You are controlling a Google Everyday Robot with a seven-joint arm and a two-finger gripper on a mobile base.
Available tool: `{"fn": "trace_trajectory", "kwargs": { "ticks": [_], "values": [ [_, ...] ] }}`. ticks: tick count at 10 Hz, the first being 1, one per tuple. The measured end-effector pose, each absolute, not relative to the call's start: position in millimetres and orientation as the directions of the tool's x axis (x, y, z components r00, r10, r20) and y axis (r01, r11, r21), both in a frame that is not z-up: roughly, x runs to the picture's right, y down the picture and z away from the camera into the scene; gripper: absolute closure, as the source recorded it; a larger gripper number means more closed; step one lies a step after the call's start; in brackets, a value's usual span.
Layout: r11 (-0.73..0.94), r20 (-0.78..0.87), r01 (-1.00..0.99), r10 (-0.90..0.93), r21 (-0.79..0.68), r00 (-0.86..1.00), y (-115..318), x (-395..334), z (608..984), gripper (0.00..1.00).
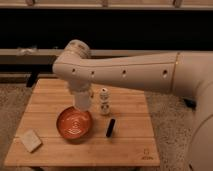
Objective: Place the ceramic cup over the eraser
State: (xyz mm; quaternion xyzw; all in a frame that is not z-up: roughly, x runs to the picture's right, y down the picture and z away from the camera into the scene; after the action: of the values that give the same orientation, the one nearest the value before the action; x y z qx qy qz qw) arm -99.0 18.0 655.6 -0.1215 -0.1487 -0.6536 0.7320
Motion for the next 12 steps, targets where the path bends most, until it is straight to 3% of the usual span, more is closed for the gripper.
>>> {"fn": "trace_trajectory", "kwargs": {
  "ticks": [12],
  "values": [
    [0.281, 0.424, 0.941, -0.841, -0.19, 0.337, 70, 12, 642, 1.0]
  ]
}}
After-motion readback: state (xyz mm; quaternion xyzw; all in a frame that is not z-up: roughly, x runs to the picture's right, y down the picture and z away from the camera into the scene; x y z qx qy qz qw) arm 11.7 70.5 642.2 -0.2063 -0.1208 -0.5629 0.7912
